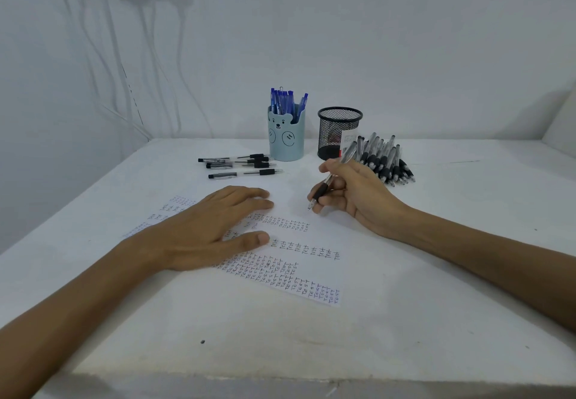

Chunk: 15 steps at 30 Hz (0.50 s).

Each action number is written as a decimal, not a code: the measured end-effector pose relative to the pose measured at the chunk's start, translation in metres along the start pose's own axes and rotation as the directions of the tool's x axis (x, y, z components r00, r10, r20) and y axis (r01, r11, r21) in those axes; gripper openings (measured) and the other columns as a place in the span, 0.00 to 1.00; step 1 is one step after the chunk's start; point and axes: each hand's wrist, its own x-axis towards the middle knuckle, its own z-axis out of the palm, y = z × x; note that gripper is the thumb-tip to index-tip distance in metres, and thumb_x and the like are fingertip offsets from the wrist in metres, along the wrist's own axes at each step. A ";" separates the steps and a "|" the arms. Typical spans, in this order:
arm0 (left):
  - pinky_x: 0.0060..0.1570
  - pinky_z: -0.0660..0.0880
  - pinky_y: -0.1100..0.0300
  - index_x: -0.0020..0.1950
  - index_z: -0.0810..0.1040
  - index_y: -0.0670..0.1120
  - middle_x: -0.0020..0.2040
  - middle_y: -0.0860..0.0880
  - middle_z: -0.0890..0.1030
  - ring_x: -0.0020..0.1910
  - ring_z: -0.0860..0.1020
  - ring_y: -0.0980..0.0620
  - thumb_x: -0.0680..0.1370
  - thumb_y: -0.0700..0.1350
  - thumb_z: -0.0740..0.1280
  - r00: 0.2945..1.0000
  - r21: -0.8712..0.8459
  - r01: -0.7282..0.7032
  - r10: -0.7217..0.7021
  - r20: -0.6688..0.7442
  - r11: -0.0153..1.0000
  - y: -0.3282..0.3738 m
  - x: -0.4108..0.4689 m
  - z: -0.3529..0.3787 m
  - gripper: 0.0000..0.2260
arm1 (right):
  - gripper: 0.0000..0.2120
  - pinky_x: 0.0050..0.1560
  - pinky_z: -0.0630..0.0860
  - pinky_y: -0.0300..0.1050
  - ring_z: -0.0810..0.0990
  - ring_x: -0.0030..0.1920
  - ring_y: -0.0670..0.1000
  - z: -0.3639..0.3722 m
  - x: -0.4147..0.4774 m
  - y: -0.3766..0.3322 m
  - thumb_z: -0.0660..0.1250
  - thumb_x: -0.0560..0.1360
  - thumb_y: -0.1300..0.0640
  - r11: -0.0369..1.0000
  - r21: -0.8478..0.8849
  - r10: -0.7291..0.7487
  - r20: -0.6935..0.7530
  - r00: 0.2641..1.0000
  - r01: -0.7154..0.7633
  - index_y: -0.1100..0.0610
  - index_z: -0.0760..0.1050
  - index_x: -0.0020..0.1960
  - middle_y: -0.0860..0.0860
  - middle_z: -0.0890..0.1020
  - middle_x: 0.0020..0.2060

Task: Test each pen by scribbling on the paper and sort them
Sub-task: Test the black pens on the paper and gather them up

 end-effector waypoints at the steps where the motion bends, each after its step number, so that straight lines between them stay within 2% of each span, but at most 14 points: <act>1: 0.75 0.53 0.69 0.80 0.62 0.60 0.79 0.67 0.59 0.78 0.54 0.68 0.81 0.71 0.52 1.000 0.000 0.007 -0.007 -0.002 1.000 -0.002 -0.001 0.000 0.30 | 0.07 0.34 0.81 0.40 0.83 0.30 0.58 0.000 0.000 -0.001 0.58 0.85 0.58 1.000 -0.013 0.021 -0.006 1.000 -0.021 0.62 0.69 0.57 0.61 0.84 0.33; 3: 0.72 0.50 0.76 0.80 0.63 0.59 0.78 0.67 0.59 0.77 0.54 0.69 0.80 0.71 0.51 1.000 -0.006 0.016 -0.016 -0.012 1.000 -0.004 -0.001 -0.002 0.31 | 0.08 0.33 0.81 0.40 0.82 0.29 0.58 -0.001 0.000 -0.004 0.58 0.84 0.59 0.998 -0.040 0.042 -0.019 0.999 -0.042 0.63 0.71 0.58 0.63 0.83 0.35; 5: 0.70 0.50 0.78 0.80 0.63 0.59 0.78 0.67 0.60 0.77 0.55 0.70 0.80 0.72 0.51 0.999 -0.017 0.024 -0.024 -0.020 1.000 -0.006 -0.001 -0.003 0.31 | 0.08 0.32 0.80 0.38 0.82 0.29 0.57 -0.002 0.002 -0.010 0.60 0.84 0.59 0.997 -0.074 0.033 -0.048 0.998 -0.037 0.64 0.73 0.57 0.64 0.83 0.36; 8: 0.70 0.51 0.78 0.80 0.63 0.58 0.77 0.67 0.61 0.76 0.55 0.70 0.80 0.72 0.52 0.999 -0.019 0.037 -0.038 -0.016 0.999 -0.008 -0.002 -0.003 0.32 | 0.11 0.25 0.75 0.37 0.80 0.25 0.53 -0.011 0.010 -0.024 0.62 0.84 0.56 0.962 -0.270 -0.065 -0.084 0.994 0.040 0.64 0.75 0.49 0.60 0.84 0.32; 11: 0.70 0.51 0.77 0.80 0.63 0.58 0.77 0.66 0.61 0.76 0.55 0.70 0.81 0.70 0.54 0.999 -0.012 0.036 -0.036 -0.013 0.999 -0.007 -0.002 -0.004 0.31 | 0.16 0.19 0.66 0.36 0.76 0.20 0.50 -0.031 0.021 -0.041 0.65 0.83 0.52 0.830 -0.554 -0.201 -0.183 0.962 0.068 0.61 0.77 0.41 0.56 0.83 0.28; 13: 0.70 0.52 0.76 0.80 0.62 0.58 0.77 0.66 0.61 0.76 0.55 0.70 0.81 0.68 0.56 0.999 -0.018 0.049 -0.049 -0.006 0.999 -0.006 -0.001 -0.004 0.30 | 0.17 0.22 0.68 0.38 0.74 0.21 0.50 -0.046 0.031 -0.051 0.67 0.81 0.52 0.748 -0.664 -0.246 -0.257 0.934 0.015 0.63 0.76 0.39 0.57 0.84 0.30; 15: 0.70 0.52 0.76 0.81 0.62 0.58 0.77 0.66 0.61 0.76 0.55 0.71 0.81 0.67 0.57 0.999 -0.022 0.053 -0.053 -0.002 0.998 -0.006 -0.002 -0.004 0.30 | 0.18 0.27 0.72 0.39 0.74 0.25 0.51 -0.058 0.040 -0.058 0.68 0.81 0.53 0.668 -0.742 -0.257 -0.293 0.921 -0.049 0.62 0.70 0.37 0.57 0.83 0.31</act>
